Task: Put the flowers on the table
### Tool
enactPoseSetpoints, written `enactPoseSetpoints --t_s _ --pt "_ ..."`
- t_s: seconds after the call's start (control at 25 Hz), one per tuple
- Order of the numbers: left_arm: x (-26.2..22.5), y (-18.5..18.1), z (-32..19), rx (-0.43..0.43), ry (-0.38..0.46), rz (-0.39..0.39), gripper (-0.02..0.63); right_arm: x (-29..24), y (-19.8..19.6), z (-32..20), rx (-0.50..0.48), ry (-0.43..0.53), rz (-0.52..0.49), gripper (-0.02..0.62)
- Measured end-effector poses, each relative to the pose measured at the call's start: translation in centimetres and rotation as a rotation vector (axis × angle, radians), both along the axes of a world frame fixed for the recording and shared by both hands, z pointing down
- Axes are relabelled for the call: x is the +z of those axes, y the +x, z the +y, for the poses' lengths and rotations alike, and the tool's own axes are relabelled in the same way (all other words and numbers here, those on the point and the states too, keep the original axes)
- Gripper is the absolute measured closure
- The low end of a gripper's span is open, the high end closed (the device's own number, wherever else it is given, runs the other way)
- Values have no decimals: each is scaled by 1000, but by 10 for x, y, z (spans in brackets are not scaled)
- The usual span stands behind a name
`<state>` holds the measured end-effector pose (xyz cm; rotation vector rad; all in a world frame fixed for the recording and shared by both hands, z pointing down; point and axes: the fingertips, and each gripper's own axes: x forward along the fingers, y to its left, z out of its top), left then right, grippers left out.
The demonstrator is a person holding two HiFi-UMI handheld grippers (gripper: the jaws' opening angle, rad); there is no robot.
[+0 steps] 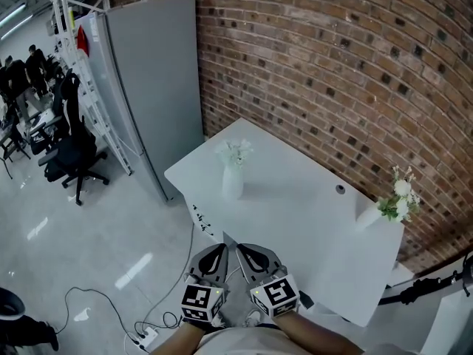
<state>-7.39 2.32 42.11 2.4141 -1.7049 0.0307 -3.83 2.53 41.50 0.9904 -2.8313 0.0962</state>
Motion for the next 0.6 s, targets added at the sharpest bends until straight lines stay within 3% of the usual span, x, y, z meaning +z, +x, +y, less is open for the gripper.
enactPoseSetpoints --t_s 0.6 --pt "0 -1 -4 12 10 -2 598 2 -3 -3 5 7 7 577"
